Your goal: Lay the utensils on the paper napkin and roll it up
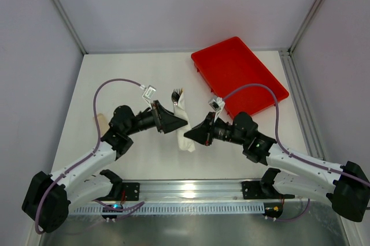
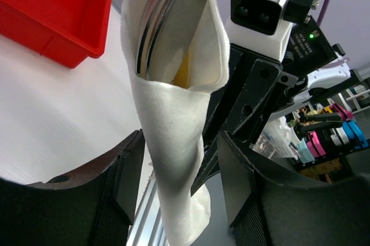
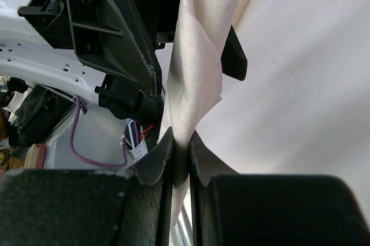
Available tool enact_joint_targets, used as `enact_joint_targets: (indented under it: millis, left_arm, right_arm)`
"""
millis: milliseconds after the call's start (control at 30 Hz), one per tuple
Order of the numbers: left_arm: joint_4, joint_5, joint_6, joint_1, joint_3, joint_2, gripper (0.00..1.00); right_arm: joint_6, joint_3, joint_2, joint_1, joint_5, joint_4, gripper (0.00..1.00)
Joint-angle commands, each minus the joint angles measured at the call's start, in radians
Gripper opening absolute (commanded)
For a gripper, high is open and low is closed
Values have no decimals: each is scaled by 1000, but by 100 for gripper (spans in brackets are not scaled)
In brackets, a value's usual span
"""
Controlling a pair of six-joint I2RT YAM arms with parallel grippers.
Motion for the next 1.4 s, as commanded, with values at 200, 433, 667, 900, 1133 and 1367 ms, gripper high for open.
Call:
enact_joint_targets:
  millis: [200, 433, 667, 900, 1133, 1367]
  left_arm:
    - [208, 62, -85, -1, -18, 52, 60]
    - [235, 59, -93, -7, -23, 62, 59]
    - [254, 55, -97, -17, -43, 69, 55]
    - [251, 42, -96, -17, -50, 63, 52]
    - [255, 36, -99, -17, -49, 59, 37]
    - [254, 39, -96, -17, -49, 69, 2]
  right_arm:
    - [30, 39, -8, 4, -3, 136, 4]
    - [47, 41, -5, 4, 0, 156, 4]
    - [53, 42, -4, 4, 17, 178, 4]
    - [61, 44, 15, 6, 4, 187, 4]
    - [66, 27, 23, 4, 9, 199, 4]
    - [61, 28, 32, 3, 11, 173, 5]
